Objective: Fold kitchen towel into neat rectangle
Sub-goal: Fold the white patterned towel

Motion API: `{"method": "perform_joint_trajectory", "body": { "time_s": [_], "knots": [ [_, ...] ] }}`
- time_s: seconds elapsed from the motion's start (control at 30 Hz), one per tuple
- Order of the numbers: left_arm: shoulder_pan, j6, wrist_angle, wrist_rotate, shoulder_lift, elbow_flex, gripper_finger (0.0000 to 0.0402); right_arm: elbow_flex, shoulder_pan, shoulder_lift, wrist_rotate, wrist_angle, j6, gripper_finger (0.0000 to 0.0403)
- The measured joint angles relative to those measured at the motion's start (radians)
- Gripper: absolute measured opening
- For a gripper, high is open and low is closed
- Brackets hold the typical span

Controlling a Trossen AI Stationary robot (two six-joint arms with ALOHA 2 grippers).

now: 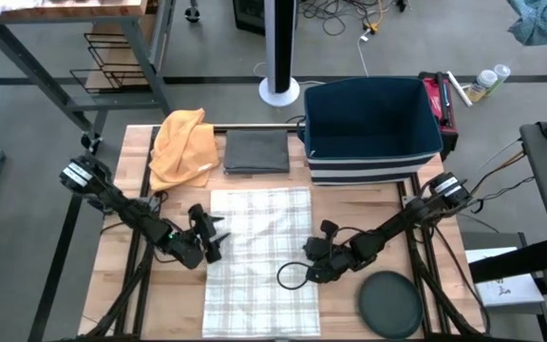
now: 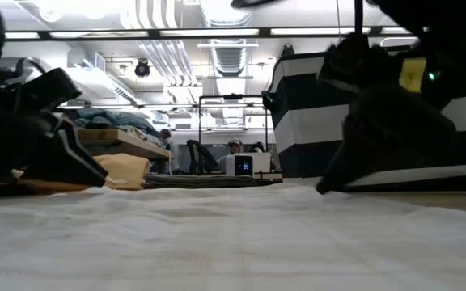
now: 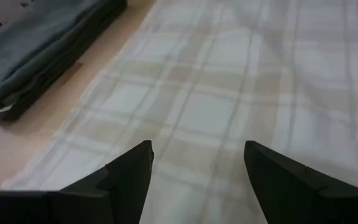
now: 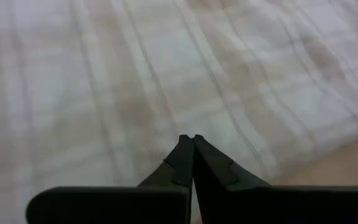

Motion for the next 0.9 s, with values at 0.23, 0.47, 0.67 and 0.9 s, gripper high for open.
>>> {"method": "perform_joint_trajectory", "body": {
  "time_s": [0.23, 0.47, 0.67, 0.9],
  "knots": [
    [0.014, 0.065, -0.016, 0.105, -0.083, -0.001, 0.0237, 0.004, -0.006, 0.014, 0.028, 0.058, -0.034, 0.0002],
    [0.004, 0.022, -0.016, 0.297, -0.019, 0.000, 0.0223, 0.002, -0.011, 0.078, 0.014, 0.033, 0.007, 0.0002],
    [0.004, 0.009, -0.030, 0.230, 0.046, 0.008, 0.0227, 0.004, -0.008, 0.075, 0.018, -0.005, 0.028, 0.0002],
    [0.006, 0.115, -0.052, 0.217, 0.003, 0.035, 0.0240, 0.000, -0.007, 0.026, -0.017, -0.031, 0.015, 0.0002]
  ]
}}
